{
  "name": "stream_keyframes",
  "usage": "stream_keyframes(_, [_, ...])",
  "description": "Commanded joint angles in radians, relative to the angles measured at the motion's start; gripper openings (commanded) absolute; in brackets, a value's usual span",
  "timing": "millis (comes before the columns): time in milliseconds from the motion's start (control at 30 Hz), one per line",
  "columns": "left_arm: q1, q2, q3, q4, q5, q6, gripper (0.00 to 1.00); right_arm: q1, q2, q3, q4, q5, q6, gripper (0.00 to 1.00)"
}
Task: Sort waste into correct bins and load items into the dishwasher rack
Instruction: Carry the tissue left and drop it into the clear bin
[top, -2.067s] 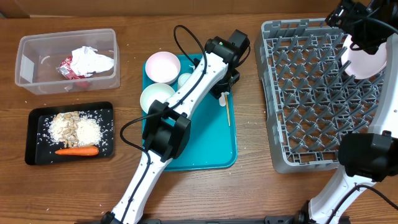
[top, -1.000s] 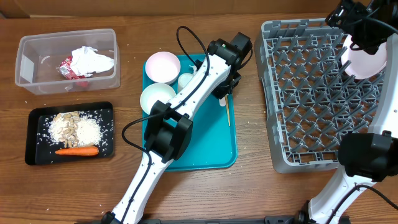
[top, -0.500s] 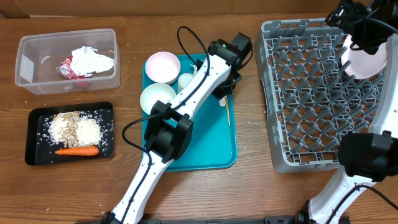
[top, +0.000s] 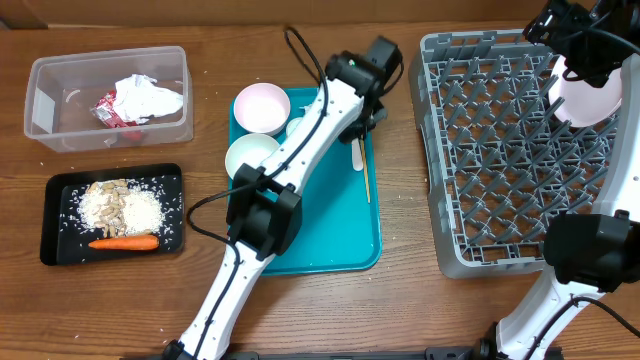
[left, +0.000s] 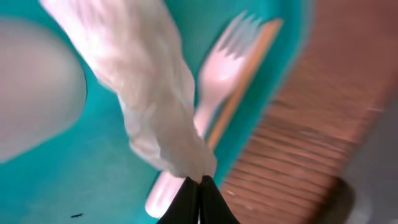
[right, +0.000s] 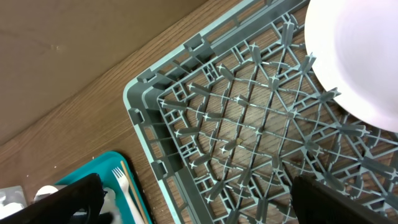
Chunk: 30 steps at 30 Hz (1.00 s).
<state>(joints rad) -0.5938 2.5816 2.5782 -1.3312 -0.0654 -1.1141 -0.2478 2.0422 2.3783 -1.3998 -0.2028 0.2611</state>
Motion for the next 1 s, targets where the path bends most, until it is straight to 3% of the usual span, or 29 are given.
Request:
stream_keyframes(0, [0.001, -0.157, 0.085, 0.001, -0.074, 0.135, 0.04, -0.002, 0.002, 0.005, 0.004, 0.004, 0.002, 1.0])
stream_keyframes(300, [0.056, -0.325, 0.091, 0.0, -0.147, 0.281, 0.04, -0.002, 0.002, 0.005, 0.004, 0.004, 0.002, 1.0])
stream_keyframes(467, [0.176, -0.386, 0.091, -0.016, -0.262, 0.318, 0.04, -0.002, 0.002, 0.005, 0.004, 0.004, 0.002, 1.0])
stream_keyframes(867, [0.652, -0.362, 0.061, -0.044, -0.269, 0.318, 0.06, -0.002, 0.002, 0.005, 0.004, 0.004, 0.002, 1.0])
stream_keyframes(900, [0.681, -0.35, 0.06, -0.051, -0.253, 0.319, 0.14, -0.002, 0.002, 0.005, 0.004, 0.004, 0.002, 1.0])
stream_keyframes(933, [0.704, -0.341, 0.06, -0.061, -0.238, 0.319, 0.36, -0.002, 0.002, 0.005, 0.004, 0.004, 0.002, 1.0])
stream_keyframes(967, [0.726, -0.328, 0.06, -0.072, -0.225, 0.318, 0.75, -0.002, 0.002, 0.005, 0.004, 0.004, 0.002, 1.0])
